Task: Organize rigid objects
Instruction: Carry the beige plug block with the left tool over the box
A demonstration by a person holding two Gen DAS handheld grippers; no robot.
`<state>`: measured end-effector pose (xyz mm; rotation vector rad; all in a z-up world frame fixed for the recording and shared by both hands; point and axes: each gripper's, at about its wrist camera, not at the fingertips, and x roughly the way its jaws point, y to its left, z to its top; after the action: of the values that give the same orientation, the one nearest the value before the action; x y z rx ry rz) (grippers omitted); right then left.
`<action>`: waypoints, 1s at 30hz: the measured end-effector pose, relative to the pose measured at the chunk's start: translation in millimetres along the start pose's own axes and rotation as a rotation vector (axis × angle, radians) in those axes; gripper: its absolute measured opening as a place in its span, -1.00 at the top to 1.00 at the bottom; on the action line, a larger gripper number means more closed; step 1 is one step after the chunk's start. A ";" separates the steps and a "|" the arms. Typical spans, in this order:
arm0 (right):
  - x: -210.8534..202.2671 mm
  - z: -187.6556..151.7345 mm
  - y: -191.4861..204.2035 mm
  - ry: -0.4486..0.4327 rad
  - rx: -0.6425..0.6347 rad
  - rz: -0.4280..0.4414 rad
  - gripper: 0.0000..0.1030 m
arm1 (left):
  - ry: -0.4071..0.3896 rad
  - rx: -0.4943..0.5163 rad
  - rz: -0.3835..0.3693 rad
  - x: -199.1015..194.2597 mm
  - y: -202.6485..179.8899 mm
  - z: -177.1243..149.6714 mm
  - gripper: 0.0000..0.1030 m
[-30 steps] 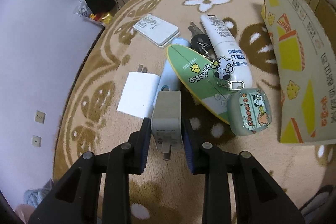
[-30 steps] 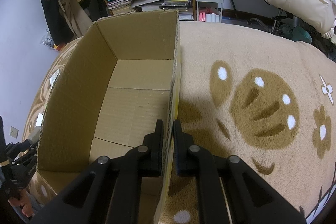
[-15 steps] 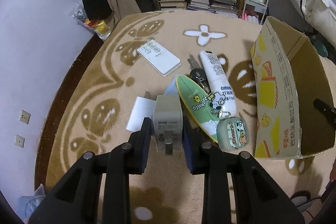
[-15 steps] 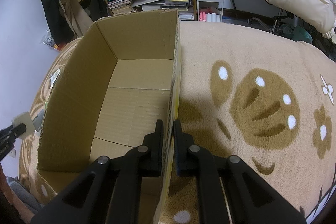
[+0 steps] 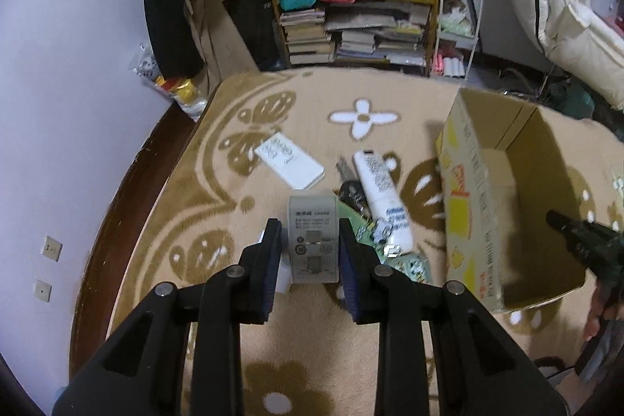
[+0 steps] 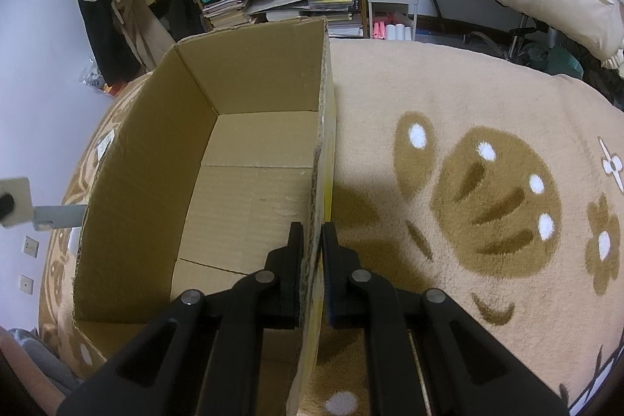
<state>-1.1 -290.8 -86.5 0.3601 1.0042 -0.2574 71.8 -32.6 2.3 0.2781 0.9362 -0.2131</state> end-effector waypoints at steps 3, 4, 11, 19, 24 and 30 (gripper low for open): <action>-1.0 0.9 0.2 0.001 -0.004 -0.001 0.81 | -0.021 0.001 0.015 -4.9 0.6 7.4 0.48; -1.3 0.7 0.5 0.001 -0.005 -0.001 0.81 | -0.025 0.002 0.017 -6.2 0.5 9.2 0.48; -2.2 3.8 3.4 0.004 -0.016 -0.004 0.83 | -0.052 0.002 0.030 -18.4 -2.8 20.9 0.48; -2.8 5.4 3.8 0.005 -0.017 -0.001 0.83 | -0.137 0.052 0.044 -54.5 -24.4 43.3 0.48; -2.1 6.4 4.1 0.006 -0.014 0.003 0.83 | -0.214 0.070 0.020 -85.9 -43.0 66.5 0.48; -1.8 7.0 3.3 0.008 -0.010 0.006 0.83 | -0.288 0.104 -0.035 -114.8 -77.6 96.3 0.48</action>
<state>4.6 -290.5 -81.0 0.3550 1.0113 -0.2454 55.7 -130.3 138.9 0.3182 0.6460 -0.3256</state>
